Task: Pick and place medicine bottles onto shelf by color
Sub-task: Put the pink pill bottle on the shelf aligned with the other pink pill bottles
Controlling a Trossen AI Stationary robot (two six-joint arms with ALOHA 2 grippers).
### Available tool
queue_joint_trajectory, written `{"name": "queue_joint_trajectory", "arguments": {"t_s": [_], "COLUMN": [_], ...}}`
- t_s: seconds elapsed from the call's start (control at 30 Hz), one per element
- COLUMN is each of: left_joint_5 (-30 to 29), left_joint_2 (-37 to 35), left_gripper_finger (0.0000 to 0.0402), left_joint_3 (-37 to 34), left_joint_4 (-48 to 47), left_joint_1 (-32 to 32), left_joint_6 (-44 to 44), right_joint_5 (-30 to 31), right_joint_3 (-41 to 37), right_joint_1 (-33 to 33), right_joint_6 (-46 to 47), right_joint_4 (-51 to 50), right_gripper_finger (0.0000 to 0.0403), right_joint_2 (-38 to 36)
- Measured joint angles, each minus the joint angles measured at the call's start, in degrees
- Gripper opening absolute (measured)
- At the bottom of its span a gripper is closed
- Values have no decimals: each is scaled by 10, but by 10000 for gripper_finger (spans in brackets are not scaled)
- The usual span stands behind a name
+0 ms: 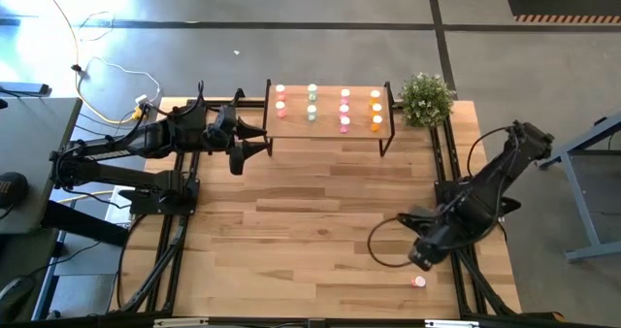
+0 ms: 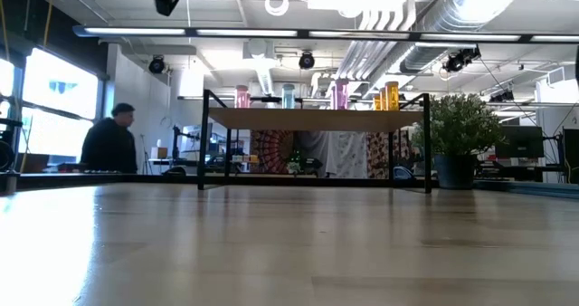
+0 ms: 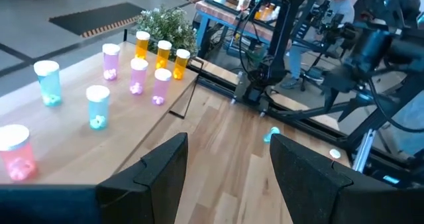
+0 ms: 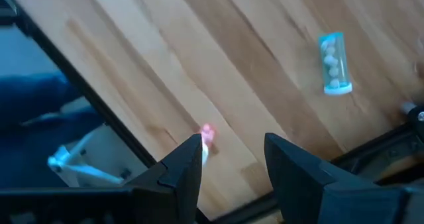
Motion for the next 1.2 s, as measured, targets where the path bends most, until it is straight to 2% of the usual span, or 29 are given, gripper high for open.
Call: {"name": "queue_joint_trajectory", "arguments": {"t_s": [0.13, 0.33, 0.57, 0.97, 1.2], "left_joint_5": [0, 0, -3, -5, -5], "left_joint_2": [0, 0, 0, 0, 0], "left_gripper_finger": [204, 204, 204, 204, 204], "left_joint_3": [0, 0, 0, 0, 0], "left_joint_4": [0, 0, 0, 0, 0], "left_joint_1": [-9, -31, -53, -61, -61], "left_joint_6": [-16, -35, -50, -80, -82], "right_joint_5": [-14, -10, -4, -40, -41], "right_joint_3": [0, 0, 0, 0, 0], "right_joint_1": [32, 78, 117, 121, 121], "right_joint_6": [11, 40, 58, 64, 63], "right_joint_4": [0, 16, 49, 107, 129], "right_gripper_finger": [161, 192, 202, 202, 202], "right_joint_2": [0, 4, 52, 154, 203]}}
